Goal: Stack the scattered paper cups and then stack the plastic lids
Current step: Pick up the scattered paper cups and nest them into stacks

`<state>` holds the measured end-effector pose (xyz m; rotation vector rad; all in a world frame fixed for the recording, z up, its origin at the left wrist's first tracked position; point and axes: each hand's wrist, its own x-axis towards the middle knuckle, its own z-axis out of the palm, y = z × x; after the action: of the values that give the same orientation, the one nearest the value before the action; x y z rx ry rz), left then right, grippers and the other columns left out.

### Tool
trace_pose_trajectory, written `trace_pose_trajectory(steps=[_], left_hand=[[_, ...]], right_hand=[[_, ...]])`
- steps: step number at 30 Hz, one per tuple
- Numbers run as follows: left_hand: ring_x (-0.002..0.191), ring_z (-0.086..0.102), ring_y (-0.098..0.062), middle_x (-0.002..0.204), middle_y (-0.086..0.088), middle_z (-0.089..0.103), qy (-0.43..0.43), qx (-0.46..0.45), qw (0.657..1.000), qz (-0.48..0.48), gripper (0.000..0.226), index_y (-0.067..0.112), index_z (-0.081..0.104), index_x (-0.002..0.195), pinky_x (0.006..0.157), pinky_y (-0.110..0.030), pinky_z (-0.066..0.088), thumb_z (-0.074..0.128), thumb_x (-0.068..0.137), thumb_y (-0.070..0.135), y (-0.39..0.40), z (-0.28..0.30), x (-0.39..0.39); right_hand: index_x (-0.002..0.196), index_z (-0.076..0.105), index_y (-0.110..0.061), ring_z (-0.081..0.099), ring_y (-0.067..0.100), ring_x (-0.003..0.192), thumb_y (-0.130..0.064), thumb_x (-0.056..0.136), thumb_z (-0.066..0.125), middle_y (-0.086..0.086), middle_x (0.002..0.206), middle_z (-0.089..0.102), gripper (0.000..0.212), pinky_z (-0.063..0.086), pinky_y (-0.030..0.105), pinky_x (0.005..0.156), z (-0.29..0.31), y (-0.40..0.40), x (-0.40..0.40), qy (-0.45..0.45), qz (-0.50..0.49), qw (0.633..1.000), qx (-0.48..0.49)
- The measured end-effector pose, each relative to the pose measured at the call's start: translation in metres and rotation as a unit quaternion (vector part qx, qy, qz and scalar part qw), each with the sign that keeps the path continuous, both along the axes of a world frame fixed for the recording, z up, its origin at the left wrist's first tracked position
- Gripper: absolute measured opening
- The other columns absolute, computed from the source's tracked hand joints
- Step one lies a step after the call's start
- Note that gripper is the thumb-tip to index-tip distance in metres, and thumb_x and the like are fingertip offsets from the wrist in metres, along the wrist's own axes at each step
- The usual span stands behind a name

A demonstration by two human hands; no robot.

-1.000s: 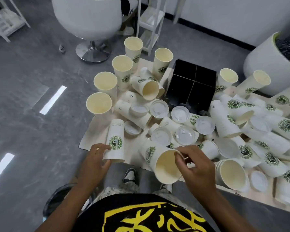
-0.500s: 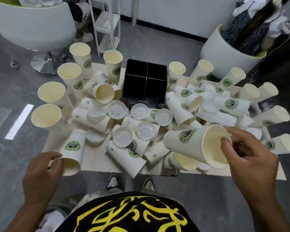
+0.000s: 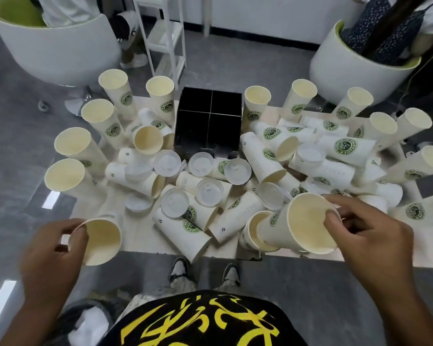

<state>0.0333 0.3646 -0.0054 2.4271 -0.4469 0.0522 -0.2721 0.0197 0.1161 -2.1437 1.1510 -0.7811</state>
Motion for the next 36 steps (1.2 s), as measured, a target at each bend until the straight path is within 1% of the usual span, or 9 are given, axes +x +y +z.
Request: trace_pose_trajectory(steps=[2, 5, 9, 13, 18, 23, 28, 32, 36], left_hand=[[0.082, 0.066, -0.014, 0.099, 0.004, 0.069, 0.038, -0.011, 0.999, 0.000, 0.013, 0.019, 0.070, 0.111, 0.072, -0.016, 0.052, 0.067, 0.099, 0.024, -0.016, 0.026, -0.011], [0.086, 0.068, -0.010, 0.101, 0.014, 0.069, 0.058, -0.066, 0.996, -0.021, 0.010, 0.025, 0.072, 0.106, 0.070, -0.017, 0.052, 0.070, 0.096, 0.025, -0.055, 0.068, -0.030], [0.085, 0.069, -0.011, 0.088, 0.012, 0.074, 0.058, -0.154, 0.981, -0.101, 0.010, 0.025, 0.076, 0.096, 0.066, -0.025, 0.058, 0.075, 0.091, 0.017, -0.122, 0.108, -0.059], [0.077, 0.068, -0.004, 0.081, 0.015, 0.073, 0.113, -0.222, 0.951, -0.182, 0.013, 0.028, 0.077, 0.090, 0.062, -0.019, 0.055, 0.079, 0.090, 0.015, -0.178, 0.134, -0.087], [0.076, 0.069, -0.005, 0.078, 0.016, 0.073, 0.142, -0.215, 0.934, -0.245, 0.011, 0.033, 0.077, 0.089, 0.063, -0.022, 0.054, 0.079, 0.090, 0.022, -0.216, 0.142, -0.114], [0.071, 0.068, -0.007, 0.075, 0.014, 0.073, 0.140, -0.227, 0.932, -0.245, 0.010, 0.038, 0.078, 0.090, 0.063, -0.040, 0.059, 0.071, 0.084, 0.037, -0.228, 0.148, -0.121], [0.058, 0.065, -0.009, 0.069, 0.009, 0.070, 0.148, -0.226, 0.930, -0.249, 0.010, 0.033, 0.078, 0.086, 0.049, -0.020, 0.052, 0.080, 0.083, 0.024, -0.231, 0.145, -0.129], [0.050, 0.063, -0.012, 0.063, 0.003, 0.068, 0.151, -0.224, 0.928, -0.256, 0.024, 0.028, 0.078, 0.085, 0.044, -0.019, 0.052, 0.078, 0.082, 0.004, -0.232, 0.140, -0.135], [0.056, 0.064, -0.009, 0.064, 0.004, 0.067, 0.151, -0.218, 0.929, -0.259, 0.024, 0.027, 0.077, 0.086, 0.045, -0.017, 0.052, 0.077, 0.082, 0.003, -0.235, 0.130, -0.139]], right_hand=[[0.098, 0.078, -0.034, 0.064, 0.013, 0.070, 0.003, 0.081, 0.075, -0.005, 0.073, 0.069, 0.041, 0.048, 0.013, 0.069, -0.021, -0.006, 0.003, 0.001, 0.020, 1.000, 0.017], [0.103, 0.081, -0.021, 0.062, 0.005, 0.073, 0.007, 0.079, 0.075, -0.014, 0.075, 0.066, 0.037, 0.045, 0.008, 0.069, -0.062, -0.011, 0.014, 0.023, 0.052, 0.998, 0.018], [0.108, 0.079, -0.021, 0.059, 0.013, 0.074, 0.000, 0.081, 0.074, -0.005, 0.086, 0.066, 0.034, 0.051, 0.032, 0.070, -0.118, -0.015, 0.020, 0.089, 0.073, 0.993, -0.003], [0.109, 0.078, -0.018, 0.061, 0.018, 0.080, -0.014, 0.085, 0.064, -0.003, 0.091, 0.059, 0.028, 0.044, 0.027, 0.068, -0.142, -0.017, 0.017, 0.092, 0.073, 0.993, 0.017], [0.117, 0.073, -0.017, 0.059, 0.001, 0.077, -0.008, 0.093, 0.071, -0.004, 0.099, 0.061, 0.025, 0.042, 0.004, 0.070, -0.116, -0.015, 0.003, -0.036, 0.055, 0.997, 0.034], [0.122, 0.068, -0.020, 0.066, 0.007, 0.112, 0.001, 0.094, 0.051, -0.012, 0.115, 0.072, 0.039, 0.054, 0.019, 0.090, -0.076, -0.015, -0.027, -0.243, 0.011, 0.956, 0.164], [0.120, 0.070, -0.023, 0.066, 0.021, 0.088, 0.011, 0.102, 0.045, 0.001, 0.103, 0.073, 0.045, 0.053, 0.036, 0.072, -0.076, -0.016, -0.033, -0.253, -0.007, 0.946, 0.202], [0.132, 0.063, -0.025, 0.063, 0.024, 0.112, -0.013, 0.091, 0.058, -0.001, 0.124, 0.069, 0.043, 0.053, 0.042, 0.093, -0.074, -0.007, -0.036, -0.231, 0.060, 0.956, 0.171], [0.149, 0.045, -0.035, 0.060, 0.025, 0.119, -0.031, 0.074, 0.084, -0.004, 0.141, 0.059, 0.084, 0.051, 0.034, 0.095, -0.067, 0.004, -0.027, -0.168, 0.170, 0.964, 0.115]])
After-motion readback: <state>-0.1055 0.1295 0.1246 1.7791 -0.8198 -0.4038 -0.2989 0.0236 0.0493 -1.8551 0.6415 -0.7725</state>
